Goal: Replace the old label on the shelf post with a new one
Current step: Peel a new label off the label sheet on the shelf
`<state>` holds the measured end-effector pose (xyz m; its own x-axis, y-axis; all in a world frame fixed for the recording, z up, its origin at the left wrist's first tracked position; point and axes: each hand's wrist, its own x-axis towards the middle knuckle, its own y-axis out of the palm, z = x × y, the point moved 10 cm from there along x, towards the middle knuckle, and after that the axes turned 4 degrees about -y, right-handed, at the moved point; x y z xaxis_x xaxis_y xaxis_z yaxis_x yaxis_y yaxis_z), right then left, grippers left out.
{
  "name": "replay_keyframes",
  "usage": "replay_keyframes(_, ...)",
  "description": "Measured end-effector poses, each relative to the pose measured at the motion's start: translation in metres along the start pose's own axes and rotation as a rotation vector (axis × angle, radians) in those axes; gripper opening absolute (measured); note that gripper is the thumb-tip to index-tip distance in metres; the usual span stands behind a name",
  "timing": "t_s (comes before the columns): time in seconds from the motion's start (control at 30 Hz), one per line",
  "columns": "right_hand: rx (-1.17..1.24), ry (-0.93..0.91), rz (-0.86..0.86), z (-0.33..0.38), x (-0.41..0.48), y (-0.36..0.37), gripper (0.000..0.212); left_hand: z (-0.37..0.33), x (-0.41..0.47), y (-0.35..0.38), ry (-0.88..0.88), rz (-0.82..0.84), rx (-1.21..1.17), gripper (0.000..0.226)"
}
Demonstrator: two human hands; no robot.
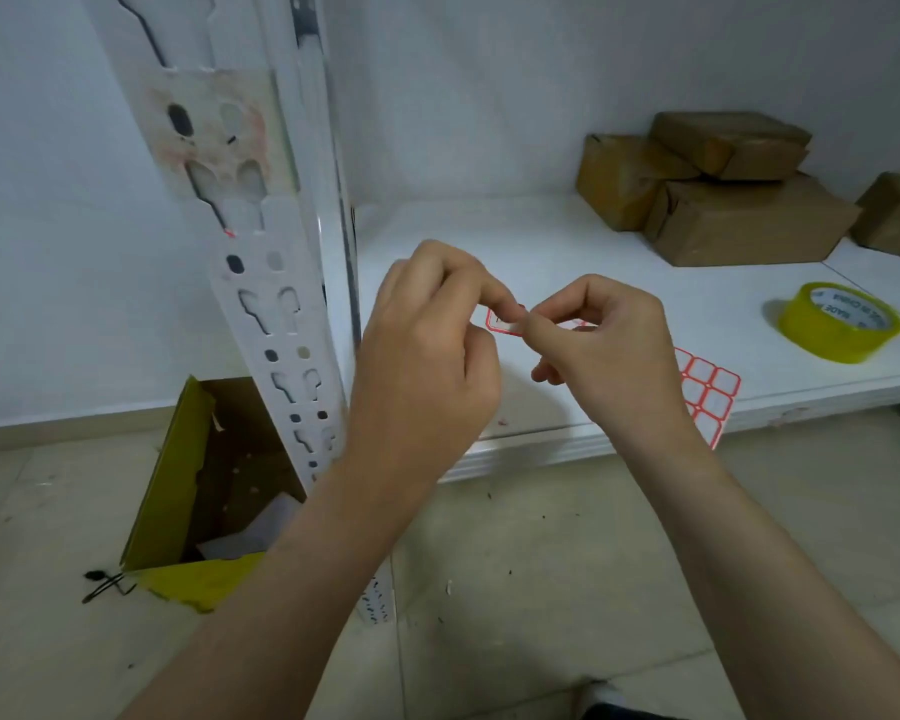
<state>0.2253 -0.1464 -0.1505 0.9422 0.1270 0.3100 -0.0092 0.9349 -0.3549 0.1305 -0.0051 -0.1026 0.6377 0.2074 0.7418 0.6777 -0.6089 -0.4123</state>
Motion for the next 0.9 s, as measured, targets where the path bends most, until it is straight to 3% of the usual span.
replay_keyframes(0.17, -0.045, 0.098, 0.064, -0.033, 0.002, -0.001, 0.014, 0.051, -0.014, 0.035, -0.337, 0.195, 0.079, 0.029)
replay_keyframes(0.33, -0.018, 0.163, 0.132, -0.052, 0.003, 0.004, 0.013, 0.089, -0.032, 0.049, -0.513, 0.308, 0.137, 0.025)
replay_keyframes(0.7, -0.074, 0.241, 0.295, -0.070, -0.012, 0.045, 0.051, 0.107, -0.046, 0.057, -0.591, 0.425, 0.188, 0.010)
replay_keyframes(0.9, -0.175, 0.168, 0.369, -0.067, -0.016, 0.065, 0.044, 0.107, -0.050, 0.058, -0.630, 0.445, 0.213, 0.013)
